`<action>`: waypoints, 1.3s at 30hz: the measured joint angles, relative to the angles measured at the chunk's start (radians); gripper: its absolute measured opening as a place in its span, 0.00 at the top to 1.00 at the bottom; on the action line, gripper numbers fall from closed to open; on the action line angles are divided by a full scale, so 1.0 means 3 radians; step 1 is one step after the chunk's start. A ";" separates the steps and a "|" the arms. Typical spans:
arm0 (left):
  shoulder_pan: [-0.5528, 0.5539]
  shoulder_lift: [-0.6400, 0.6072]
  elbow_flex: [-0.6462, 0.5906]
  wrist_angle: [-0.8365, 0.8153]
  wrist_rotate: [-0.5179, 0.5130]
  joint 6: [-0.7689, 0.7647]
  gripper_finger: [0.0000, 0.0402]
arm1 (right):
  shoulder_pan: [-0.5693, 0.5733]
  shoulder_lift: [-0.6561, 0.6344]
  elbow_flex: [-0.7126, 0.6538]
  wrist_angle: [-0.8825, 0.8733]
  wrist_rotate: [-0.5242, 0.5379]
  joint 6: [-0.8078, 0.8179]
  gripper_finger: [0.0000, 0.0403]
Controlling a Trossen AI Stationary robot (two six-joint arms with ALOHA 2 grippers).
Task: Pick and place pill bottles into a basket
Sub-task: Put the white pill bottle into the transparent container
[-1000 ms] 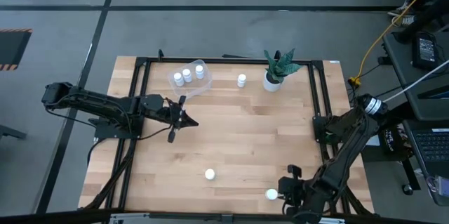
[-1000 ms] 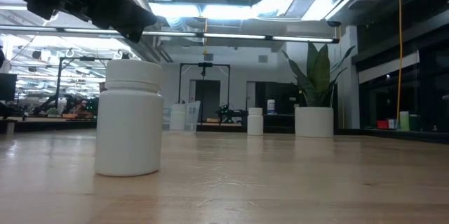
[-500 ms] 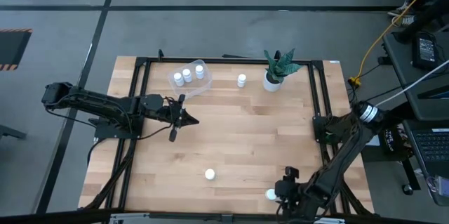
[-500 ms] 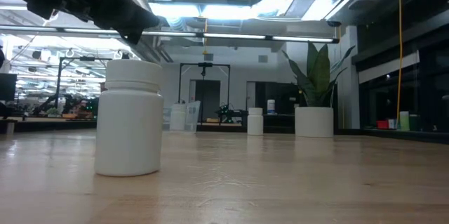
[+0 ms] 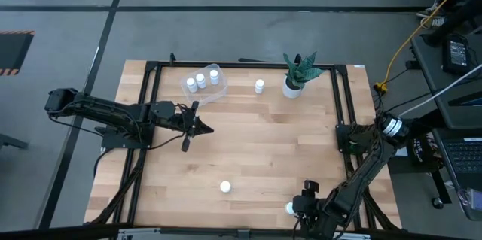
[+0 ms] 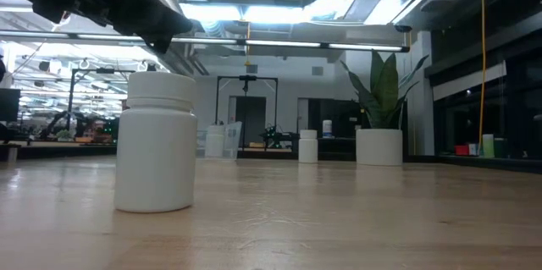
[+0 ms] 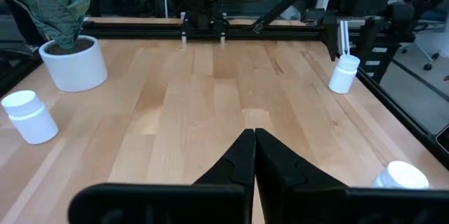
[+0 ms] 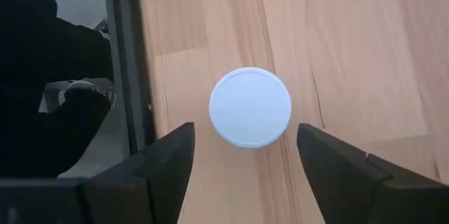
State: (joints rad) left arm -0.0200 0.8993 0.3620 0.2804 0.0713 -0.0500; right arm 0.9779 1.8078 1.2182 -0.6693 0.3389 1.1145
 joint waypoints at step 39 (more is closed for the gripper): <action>0.0000 0.0000 0.0001 -0.0001 0.0001 -0.0026 0.99 | -0.0142 0.0025 -0.0001 0.0104 0.0000 0.0000 0.43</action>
State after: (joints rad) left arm -0.0200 0.8993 0.3622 0.2801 0.0715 -0.0578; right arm 0.9353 1.8153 1.2179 -0.6380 0.3389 1.1145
